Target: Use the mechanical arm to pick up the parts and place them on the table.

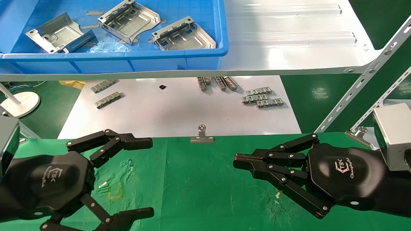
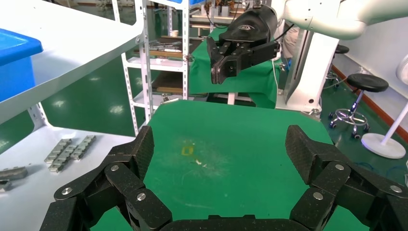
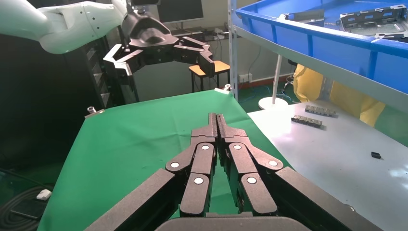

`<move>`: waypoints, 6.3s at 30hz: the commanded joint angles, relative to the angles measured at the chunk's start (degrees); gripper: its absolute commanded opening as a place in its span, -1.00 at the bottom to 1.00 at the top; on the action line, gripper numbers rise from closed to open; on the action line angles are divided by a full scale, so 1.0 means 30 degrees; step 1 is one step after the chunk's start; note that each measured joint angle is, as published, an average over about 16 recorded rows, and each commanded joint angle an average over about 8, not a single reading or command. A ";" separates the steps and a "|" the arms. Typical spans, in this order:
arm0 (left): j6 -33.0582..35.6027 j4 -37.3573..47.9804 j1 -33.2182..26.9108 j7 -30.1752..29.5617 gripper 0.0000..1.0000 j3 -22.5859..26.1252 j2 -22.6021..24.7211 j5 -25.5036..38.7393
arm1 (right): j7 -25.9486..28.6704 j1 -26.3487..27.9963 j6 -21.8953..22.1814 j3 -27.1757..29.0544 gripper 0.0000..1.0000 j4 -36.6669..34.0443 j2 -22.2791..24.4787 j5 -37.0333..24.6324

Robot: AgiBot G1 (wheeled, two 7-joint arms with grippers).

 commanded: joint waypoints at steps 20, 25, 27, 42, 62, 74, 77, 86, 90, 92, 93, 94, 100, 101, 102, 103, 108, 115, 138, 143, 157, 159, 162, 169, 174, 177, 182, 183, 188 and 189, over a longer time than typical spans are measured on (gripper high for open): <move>-0.3590 1.3373 -1.5019 0.0707 1.00 0.3952 0.6369 1.0000 | -0.0001 0.0000 0.0000 -0.0001 -1.00 0.0000 0.0000 0.0000; -0.6982 1.7682 -1.6944 0.1510 0.72 0.4731 0.8368 1.2111 | -0.0001 0.0000 0.0000 -0.0001 -1.00 0.0000 0.0000 0.0001; -0.7840 1.8950 -1.7459 0.1670 0.21 0.4992 0.8959 1.2641 | -0.0001 0.0000 0.0000 -0.0001 -1.00 0.0000 0.0000 0.0001; -1.0006 2.3652 -1.9268 0.1642 -1.00 0.6057 1.0483 1.4441 | -0.0001 0.0000 0.0000 -0.0001 -1.00 0.0000 0.0000 0.0001; -0.9903 2.4620 -1.9406 0.1144 -1.00 0.6329 1.0398 1.4832 | -0.0001 0.0001 0.0000 -0.0002 -1.00 0.0000 0.0000 0.0001; -0.8789 2.4450 -1.9608 0.1260 -1.00 0.6318 1.0206 1.4814 | -0.0001 0.0001 0.0000 -0.0002 -1.00 0.0000 0.0000 0.0001; -0.8305 2.4261 -1.9759 0.1466 -1.00 0.6145 1.0052 1.4563 | -0.0001 0.0001 0.0000 -0.0002 -1.00 0.0000 0.0000 0.0002; -0.5541 2.3393 -1.9985 0.3127 -1.00 0.5008 0.9112 1.2875 | -0.0001 0.0001 0.0001 -0.0002 0.01 0.0000 0.0001 0.0002; -0.3458 2.3010 -1.9873 0.4153 -1.00 0.4657 0.8703 1.2297 | -0.0001 0.0001 0.0001 -0.0002 0.91 0.0000 0.0001 0.0002; -0.2117 2.2742 -1.9785 0.4803 -1.00 0.4568 0.8528 1.2108 | -0.0002 0.0001 0.0001 -0.0003 1.00 0.0000 0.0001 0.0002; -0.1422 2.2599 -1.9735 0.5144 -1.00 0.4544 0.8446 1.2037 | -0.0002 0.0001 0.0001 -0.0003 1.00 0.0000 0.0001 0.0002; -0.0741 2.2434 -1.9677 0.5515 -1.00 0.4537 0.8368 1.1982 | -0.0002 0.0001 0.0001 -0.0003 1.00 0.0000 0.0001 0.0002; 0.1739 2.0820 -1.8964 0.7675 -1.00 0.4842 0.7728 1.1559 | -0.0002 0.0001 0.0001 -0.0003 1.00 0.0000 0.0001 0.0002; 0.1849 2.0312 -1.8705 0.7998 -1.00 0.4995 0.7525 1.1394 | -0.0002 0.0001 0.0001 -0.0003 1.00 0.0000 0.0001 0.0002; 0.1911 1.9718 -1.8398 0.8291 -1.00 0.5188 0.7277 1.1185 | -0.0002 0.0001 0.0001 -0.0003 1.00 0.0000 0.0001 0.0002; 0.1959 1.8992 -1.8024 0.8568 -1.00 0.5449 0.6958 1.0915 | -0.0002 0.0001 0.0001 -0.0003 1.00 0.0000 0.0001 0.0002; 0.1967 1.4686 -1.5724 0.9572 -1.00 0.7672 0.4757 0.9439 | -0.0002 0.0001 0.0001 -0.0003 1.00 0.0000 0.0001 0.0002; 0.1545 1.2603 -1.3968 1.0971 -1.00 1.1344 0.2752 0.9828 | -0.0002 0.0001 0.0001 -0.0003 1.00 0.0000 0.0001 0.0002; 0.1106 2.0333 -1.2972 1.6923 0.97 1.3345 0.5149 1.1398 | -0.0002 0.0001 0.0001 -0.0004 1.00 0.0000 0.0001 0.0003; 0.1201 2.1188 -1.3058 1.7417 1.00 1.3404 0.5432 1.1290 | -0.0002 0.0001 0.0001 -0.0004 1.00 0.0000 0.0001 0.0003; 0.1669 2.2792 -1.3428 1.6479 1.00 1.2574 0.5018 0.9524 | -0.0002 0.0001 0.0001 -0.0004 1.00 -0.0001 0.0001 0.0003; 0.1771 2.2719 -1.3304 1.6191 1.00 1.2456 0.4914 0.9205 | -0.0003 -0.0001 0.0003 -0.0003 1.00 -0.0002 0.0002 0.0004; 0.1831 2.2608 -1.3177 1.5950 1.00 1.2364 0.4829 0.8922 | -0.0003 -0.0002 0.0006 -0.0002 1.00 -0.0003 0.0003 0.0005; 0.1838 2.2426 -1.3057 1.5896 1.00 1.2285 0.4786 0.8838 | -0.0003 -0.0003 0.0006 -0.0002 1.00 -0.0004 0.0003 0.0006; 0.1750 2.1460 -1.2451 1.5225 1.00 1.1761 0.4582 0.8474 | -0.0003 -0.0003 0.0006 -0.0002 1.00 -0.0004 0.0003 0.0006; 0.1655 2.0421 -1.1806 1.4490 1.00 1.1195 0.4360 0.8066 | -0.0003 -0.0003 0.0006 -0.0002 1.00 -0.0004 0.0003 0.0006; 0.1482 1.8536 -1.0636 1.3157 1.00 1.0169 0.3956 0.7327 | -0.0003 -0.0003 0.0006 -0.0002 1.00 -0.0005 0.0003 0.0006; 0.1449 1.8170 -1.0409 1.2898 1.00 0.9970 0.3878 0.7184 | -0.0003 -0.0003 0.0006 -0.0002 1.00 -0.0005 0.0003 0.0006; 0.1276 1.6286 -0.9239 1.1565 1.00 0.8943 0.3475 0.6445 | -0.0003 -0.0003 0.0006 -0.0002 1.00 -0.0005 0.0003 0.0006; 0.1242 1.5920 -0.9012 1.1307 1.00 0.8744 0.3396 0.6301 | -0.0003 -0.0003 0.0006 -0.0002 1.00 -0.0005 0.0003 0.0006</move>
